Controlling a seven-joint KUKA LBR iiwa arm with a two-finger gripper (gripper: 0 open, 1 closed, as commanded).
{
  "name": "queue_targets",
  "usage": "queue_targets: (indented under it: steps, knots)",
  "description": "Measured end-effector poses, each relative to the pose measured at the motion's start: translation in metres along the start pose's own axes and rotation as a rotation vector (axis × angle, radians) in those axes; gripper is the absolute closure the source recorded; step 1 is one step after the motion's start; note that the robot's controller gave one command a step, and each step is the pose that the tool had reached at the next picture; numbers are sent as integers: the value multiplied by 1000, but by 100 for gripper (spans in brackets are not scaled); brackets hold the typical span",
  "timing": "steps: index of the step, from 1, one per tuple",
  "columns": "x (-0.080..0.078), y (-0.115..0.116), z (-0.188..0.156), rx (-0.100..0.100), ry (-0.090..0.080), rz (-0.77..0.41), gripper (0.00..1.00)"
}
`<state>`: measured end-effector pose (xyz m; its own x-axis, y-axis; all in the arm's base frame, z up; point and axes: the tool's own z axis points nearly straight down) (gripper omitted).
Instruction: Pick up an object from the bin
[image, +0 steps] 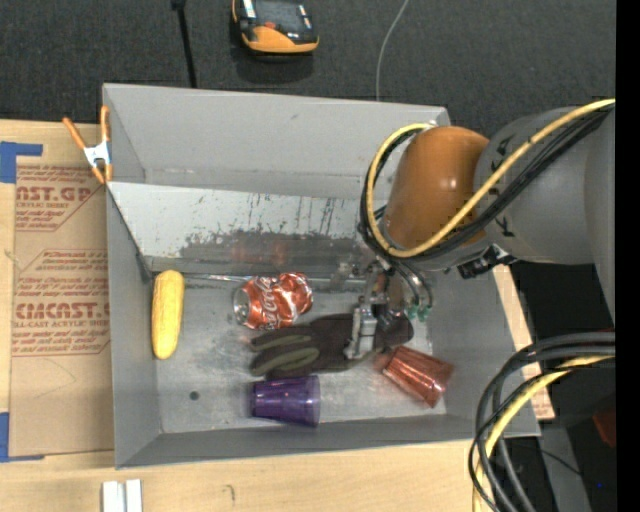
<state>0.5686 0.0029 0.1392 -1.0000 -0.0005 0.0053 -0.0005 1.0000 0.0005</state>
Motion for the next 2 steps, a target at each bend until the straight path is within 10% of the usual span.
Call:
queue_targets:
  steps: [1, 2]
  knots:
    - [-1, 0, -5, 0, -6, 0, 0]
    - [0, 5, 55, 0, -7, -141, 100]
